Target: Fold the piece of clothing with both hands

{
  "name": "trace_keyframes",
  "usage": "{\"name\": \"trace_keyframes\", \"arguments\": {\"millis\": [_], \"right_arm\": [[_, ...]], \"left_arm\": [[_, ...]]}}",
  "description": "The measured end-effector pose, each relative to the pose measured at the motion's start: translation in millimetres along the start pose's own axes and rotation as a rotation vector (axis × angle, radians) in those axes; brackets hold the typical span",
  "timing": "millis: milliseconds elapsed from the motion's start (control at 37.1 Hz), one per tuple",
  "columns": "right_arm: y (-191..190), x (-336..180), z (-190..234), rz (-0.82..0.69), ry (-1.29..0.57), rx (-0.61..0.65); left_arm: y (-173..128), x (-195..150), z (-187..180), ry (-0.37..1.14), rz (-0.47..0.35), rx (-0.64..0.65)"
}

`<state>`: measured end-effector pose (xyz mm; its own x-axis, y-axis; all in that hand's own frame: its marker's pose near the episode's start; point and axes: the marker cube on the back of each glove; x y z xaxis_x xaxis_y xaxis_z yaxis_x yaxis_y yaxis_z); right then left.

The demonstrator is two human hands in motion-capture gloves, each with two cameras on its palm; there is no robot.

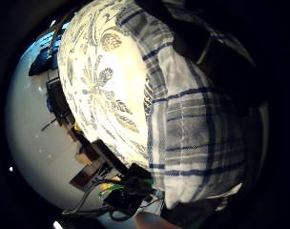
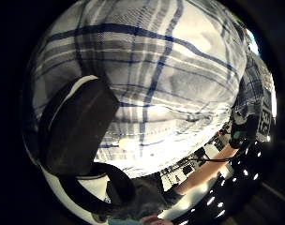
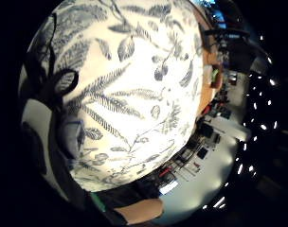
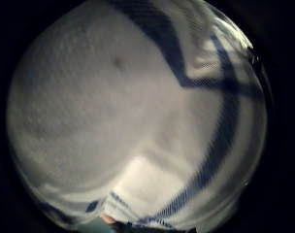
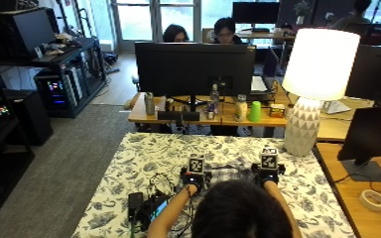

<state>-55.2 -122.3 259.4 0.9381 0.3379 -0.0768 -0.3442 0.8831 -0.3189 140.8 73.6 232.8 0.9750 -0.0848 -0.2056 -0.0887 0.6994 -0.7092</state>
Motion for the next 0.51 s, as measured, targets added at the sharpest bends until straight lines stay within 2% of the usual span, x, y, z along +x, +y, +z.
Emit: {"name": "trace_keyframes", "arguments": {"millis": [54, 135, 216, 405, 513], "right_arm": [[-6, -5, -7, -0.079, 0.04, 0.07], [1, -8, -21, -0.066, 0.062, 0.022], [12, -10, -43, -0.026, 0.039, -0.016], [49, -46, -130, -0.108, -0.049, 0.076], [73, -86, -157, -0.159, -0.031, 0.091]], "left_arm": [[0, -2, 0, 0.015, -0.005, 0.028], [4, -7, -4, 0.036, -0.009, 0.021], [9, -16, -16, 0.067, -0.054, 0.009], [37, -41, -83, 0.121, -0.069, 0.171], [58, -59, -116, 0.114, -0.05, 0.268]]}}
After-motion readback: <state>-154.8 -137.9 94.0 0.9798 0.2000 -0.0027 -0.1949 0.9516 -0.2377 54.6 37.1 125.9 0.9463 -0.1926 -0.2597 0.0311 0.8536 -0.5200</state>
